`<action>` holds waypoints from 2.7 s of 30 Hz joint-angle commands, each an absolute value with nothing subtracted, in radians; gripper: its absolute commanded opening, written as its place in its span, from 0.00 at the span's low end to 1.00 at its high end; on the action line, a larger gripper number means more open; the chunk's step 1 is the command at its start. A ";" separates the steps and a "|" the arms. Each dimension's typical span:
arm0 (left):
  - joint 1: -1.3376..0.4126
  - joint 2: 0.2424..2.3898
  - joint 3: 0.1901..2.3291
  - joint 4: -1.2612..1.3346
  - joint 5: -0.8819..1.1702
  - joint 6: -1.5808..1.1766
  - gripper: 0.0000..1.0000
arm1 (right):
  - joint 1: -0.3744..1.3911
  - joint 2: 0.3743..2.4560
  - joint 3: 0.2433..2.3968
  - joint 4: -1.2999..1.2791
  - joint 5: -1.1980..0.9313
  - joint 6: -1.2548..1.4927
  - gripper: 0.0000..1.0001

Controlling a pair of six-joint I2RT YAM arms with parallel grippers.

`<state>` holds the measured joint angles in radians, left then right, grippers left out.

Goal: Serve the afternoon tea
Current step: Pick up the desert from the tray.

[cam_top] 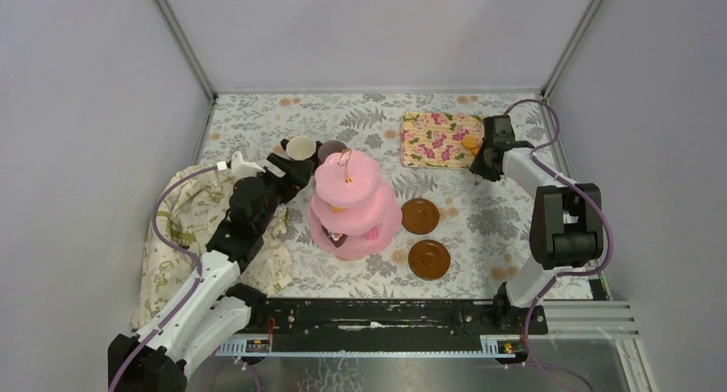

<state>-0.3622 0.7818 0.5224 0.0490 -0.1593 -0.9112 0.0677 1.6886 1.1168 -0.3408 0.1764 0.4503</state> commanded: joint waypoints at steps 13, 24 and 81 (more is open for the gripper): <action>-0.352 0.755 0.503 0.100 -0.138 -0.927 0.88 | 0.075 1.593 1.050 -0.298 0.073 0.516 0.34; -0.351 0.733 0.498 0.084 -0.145 -0.922 0.88 | 0.120 1.583 1.046 -0.300 0.071 0.542 0.34; -0.348 0.768 0.511 0.093 -0.143 -0.924 0.88 | -0.026 1.649 1.056 -0.255 -0.001 0.511 0.33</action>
<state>-0.3569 0.7643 0.5095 0.0498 -0.1455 -0.9253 -0.0216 1.6428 1.0447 -0.2897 0.0311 0.5167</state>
